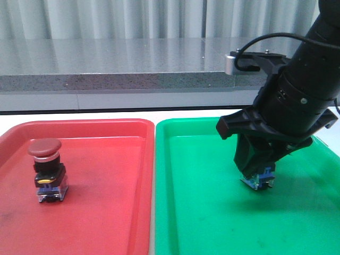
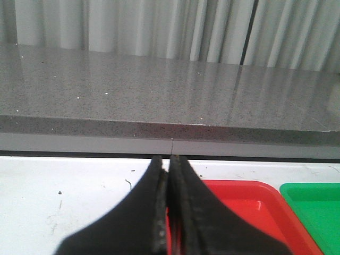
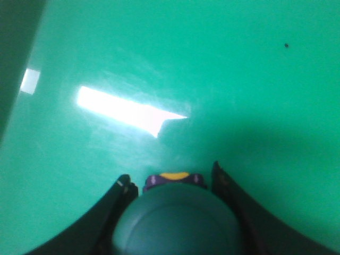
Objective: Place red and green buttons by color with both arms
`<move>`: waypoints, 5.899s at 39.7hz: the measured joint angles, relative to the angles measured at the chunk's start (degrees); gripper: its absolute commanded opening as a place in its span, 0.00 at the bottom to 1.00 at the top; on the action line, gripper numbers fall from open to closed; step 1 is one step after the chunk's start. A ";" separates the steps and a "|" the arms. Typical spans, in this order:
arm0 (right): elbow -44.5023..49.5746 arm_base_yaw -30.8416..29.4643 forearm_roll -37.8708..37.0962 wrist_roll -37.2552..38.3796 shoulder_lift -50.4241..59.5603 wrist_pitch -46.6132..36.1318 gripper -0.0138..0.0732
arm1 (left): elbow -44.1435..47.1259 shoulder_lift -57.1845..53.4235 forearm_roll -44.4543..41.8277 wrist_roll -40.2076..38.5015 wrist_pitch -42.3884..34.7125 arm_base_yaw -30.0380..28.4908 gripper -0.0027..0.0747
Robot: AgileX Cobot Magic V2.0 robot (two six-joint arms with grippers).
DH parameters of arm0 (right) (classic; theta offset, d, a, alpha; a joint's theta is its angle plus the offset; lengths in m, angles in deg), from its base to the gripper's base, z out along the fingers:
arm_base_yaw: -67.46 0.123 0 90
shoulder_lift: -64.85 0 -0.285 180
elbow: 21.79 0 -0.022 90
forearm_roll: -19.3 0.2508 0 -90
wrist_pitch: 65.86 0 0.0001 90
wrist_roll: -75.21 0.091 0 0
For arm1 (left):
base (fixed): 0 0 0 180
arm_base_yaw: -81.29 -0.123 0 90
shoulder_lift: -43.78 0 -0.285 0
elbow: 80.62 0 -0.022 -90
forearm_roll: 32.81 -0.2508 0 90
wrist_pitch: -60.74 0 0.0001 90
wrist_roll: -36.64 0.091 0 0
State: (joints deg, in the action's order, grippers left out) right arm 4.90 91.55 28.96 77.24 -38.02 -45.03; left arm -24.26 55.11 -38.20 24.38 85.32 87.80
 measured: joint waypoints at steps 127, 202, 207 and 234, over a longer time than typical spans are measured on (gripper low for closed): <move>33.32 -17.92 -5.62 1.25 78.71 -8.82 0.08 | 0.00 0.00 0.00 0.00 0.00 0.00 0.01; 33.32 -17.97 -5.62 1.25 78.71 -8.94 0.08 | 21.09 -3.87 9.76 7.21 -12.92 -7.87 0.01; 33.57 -17.97 -6.15 1.05 78.71 -9.11 0.08 | 21.09 -3.87 9.76 7.21 -12.92 -7.87 0.01; 52.06 -21.73 -10.61 -0.65 95.52 -9.96 0.08 | 21.09 -3.87 9.85 7.21 -12.89 -7.87 0.01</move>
State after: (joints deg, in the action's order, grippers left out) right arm 56.96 69.83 18.34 76.58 57.50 -54.99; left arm -3.18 51.24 -28.35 31.59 72.43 79.93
